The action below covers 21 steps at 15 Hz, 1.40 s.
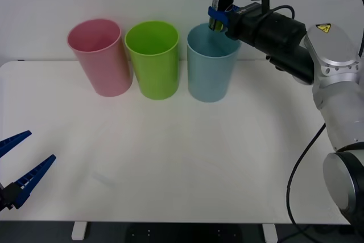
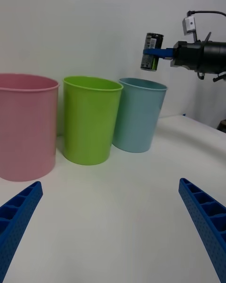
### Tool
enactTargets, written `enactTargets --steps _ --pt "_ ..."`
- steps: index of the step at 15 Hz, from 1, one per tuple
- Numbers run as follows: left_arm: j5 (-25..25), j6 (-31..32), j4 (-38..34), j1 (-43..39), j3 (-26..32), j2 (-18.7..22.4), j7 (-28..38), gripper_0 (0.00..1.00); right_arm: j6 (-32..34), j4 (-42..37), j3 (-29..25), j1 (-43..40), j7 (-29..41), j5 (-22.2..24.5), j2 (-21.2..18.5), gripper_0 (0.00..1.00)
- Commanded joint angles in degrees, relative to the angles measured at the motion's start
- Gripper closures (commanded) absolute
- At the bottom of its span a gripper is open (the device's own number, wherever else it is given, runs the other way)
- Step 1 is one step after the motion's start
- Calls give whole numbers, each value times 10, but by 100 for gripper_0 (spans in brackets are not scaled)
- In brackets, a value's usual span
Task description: Grasp the object on the table and drop it into the matching bin: aluminum can to the light blue bin, PET bottle to the pink bin.
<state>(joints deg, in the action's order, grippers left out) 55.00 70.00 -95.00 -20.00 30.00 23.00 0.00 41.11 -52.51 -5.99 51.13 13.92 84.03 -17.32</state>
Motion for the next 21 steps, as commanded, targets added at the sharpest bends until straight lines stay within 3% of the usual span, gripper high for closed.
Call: enactTargets --steps 1,2,3,11,21 --pt "0 0 0 0 0 0 0 0 2 0 0 0 -2 0 1 81" --pt "0 0 0 0 0 0 0 0 1 0 0 0 -2 0 1 31" --pt "0 0 0 0 0 0 0 0 1 0 0 -1 -2 -2 1 0" --pt "0 0 0 0 0 0 0 0 2 -8 -3 -12 -13 -21 1 0" --pt "0 0 0 0 0 0 0 0 1 -259 -4 -221 1 -46 -22 0"
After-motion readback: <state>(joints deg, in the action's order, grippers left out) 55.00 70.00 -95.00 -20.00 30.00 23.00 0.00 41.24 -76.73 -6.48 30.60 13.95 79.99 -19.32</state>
